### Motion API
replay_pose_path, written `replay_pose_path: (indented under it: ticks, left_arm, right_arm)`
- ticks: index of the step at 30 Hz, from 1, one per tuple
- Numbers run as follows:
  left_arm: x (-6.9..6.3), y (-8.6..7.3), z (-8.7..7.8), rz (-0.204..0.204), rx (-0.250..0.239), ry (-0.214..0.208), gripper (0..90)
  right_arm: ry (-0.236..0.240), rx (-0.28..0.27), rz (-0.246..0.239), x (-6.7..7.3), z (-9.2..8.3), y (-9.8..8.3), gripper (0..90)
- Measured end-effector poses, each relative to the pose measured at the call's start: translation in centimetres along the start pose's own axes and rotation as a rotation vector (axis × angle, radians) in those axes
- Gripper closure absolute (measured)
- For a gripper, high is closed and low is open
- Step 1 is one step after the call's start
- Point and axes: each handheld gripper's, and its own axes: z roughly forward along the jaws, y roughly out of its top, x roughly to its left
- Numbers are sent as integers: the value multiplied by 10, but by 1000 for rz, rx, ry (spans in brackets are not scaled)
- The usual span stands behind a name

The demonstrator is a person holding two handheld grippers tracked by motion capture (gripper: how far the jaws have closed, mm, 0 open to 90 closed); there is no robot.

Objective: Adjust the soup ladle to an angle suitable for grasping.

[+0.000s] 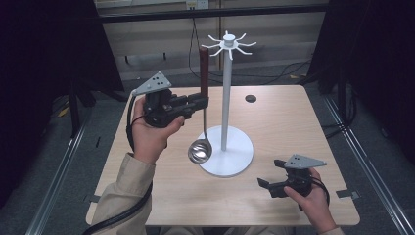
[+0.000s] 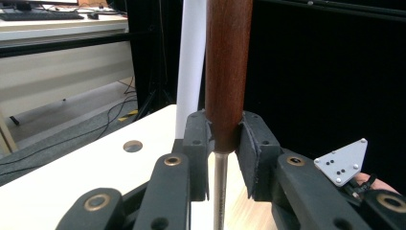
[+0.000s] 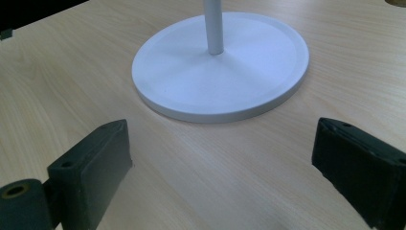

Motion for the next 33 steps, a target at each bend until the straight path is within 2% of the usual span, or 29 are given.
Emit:
replay_pose_path:
  ticks: [22, 33]
  left_arm:
    - [0, 4, 14, -4, 13, -17, 746]
    - [1, 4, 20, -3, 9, -6, 746]
  right_arm:
    - [0, -1, 1, -1, -1, 0, 54]
    - [-1, -5, 4, -1, -2, 0, 54]
